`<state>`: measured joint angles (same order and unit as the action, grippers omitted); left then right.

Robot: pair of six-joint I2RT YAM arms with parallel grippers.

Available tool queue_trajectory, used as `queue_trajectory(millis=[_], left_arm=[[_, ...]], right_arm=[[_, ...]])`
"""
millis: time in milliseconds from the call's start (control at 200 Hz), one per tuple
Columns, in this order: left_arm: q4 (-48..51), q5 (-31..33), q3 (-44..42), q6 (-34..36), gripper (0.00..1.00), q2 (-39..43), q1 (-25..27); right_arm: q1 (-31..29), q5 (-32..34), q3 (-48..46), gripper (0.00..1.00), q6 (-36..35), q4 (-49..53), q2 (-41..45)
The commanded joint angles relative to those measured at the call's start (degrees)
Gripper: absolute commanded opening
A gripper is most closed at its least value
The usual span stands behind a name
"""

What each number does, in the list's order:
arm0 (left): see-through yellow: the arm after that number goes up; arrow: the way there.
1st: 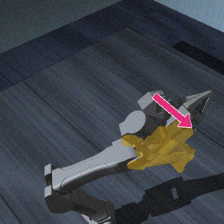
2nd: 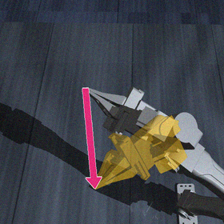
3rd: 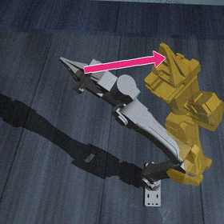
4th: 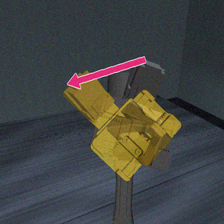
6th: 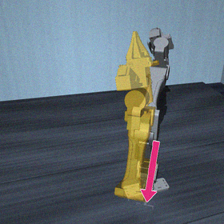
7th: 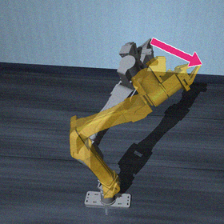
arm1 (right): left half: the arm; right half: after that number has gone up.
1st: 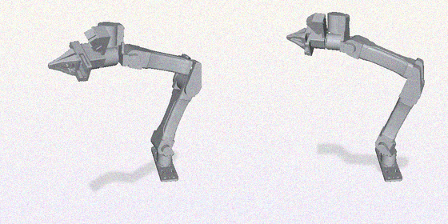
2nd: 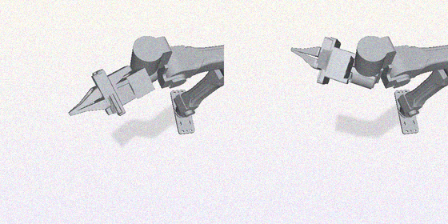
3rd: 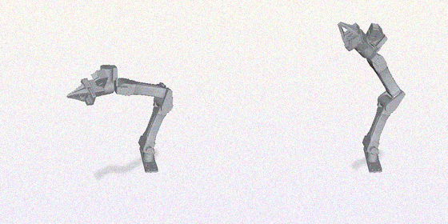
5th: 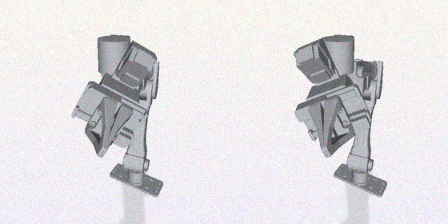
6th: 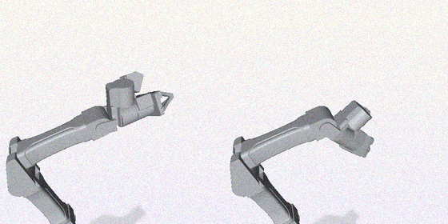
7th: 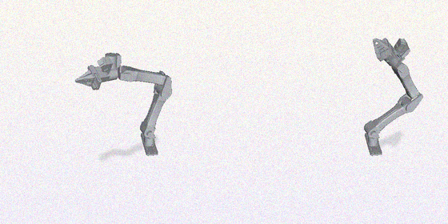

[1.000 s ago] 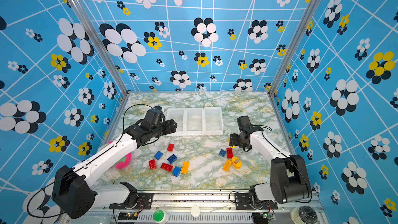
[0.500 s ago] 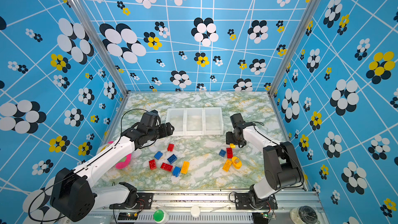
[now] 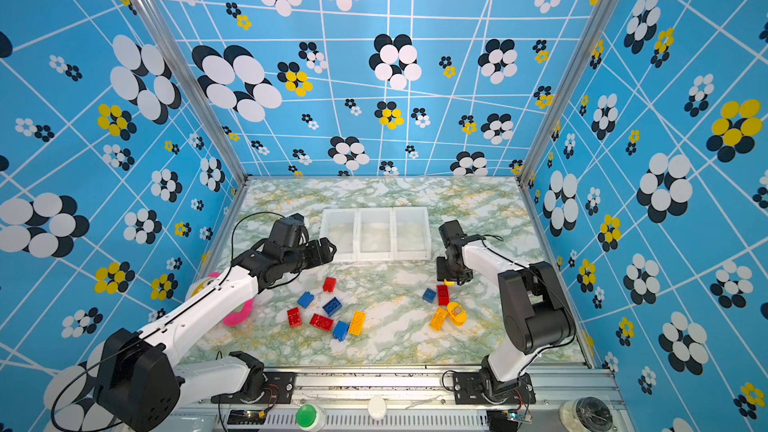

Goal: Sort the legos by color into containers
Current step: 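Close the right gripper on the yellow brick and lift it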

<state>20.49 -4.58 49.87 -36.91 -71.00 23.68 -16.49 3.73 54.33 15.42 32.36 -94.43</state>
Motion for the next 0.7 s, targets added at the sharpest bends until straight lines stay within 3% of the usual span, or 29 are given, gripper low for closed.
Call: queue_trajectory(millis=[0, 505, 695], left_arm=[[-0.8, -0.7, -1.1, -0.5, 0.86, 1.2, -0.5], [-1.3, -1.3, -1.2, -0.8, 0.86, 0.8, -0.7], [-1.2, -1.5, -1.4, -0.8, 0.87, 0.9, -0.7]], right_arm=[[-0.7, 1.5, 1.5, 0.5, 0.0, 0.5, -1.3], [-1.9, 1.6, 2.3, 0.18, 0.0, 1.0, -1.9], [-2.0, 2.1, 2.2, 0.12, 0.1, 1.6, 0.0]])
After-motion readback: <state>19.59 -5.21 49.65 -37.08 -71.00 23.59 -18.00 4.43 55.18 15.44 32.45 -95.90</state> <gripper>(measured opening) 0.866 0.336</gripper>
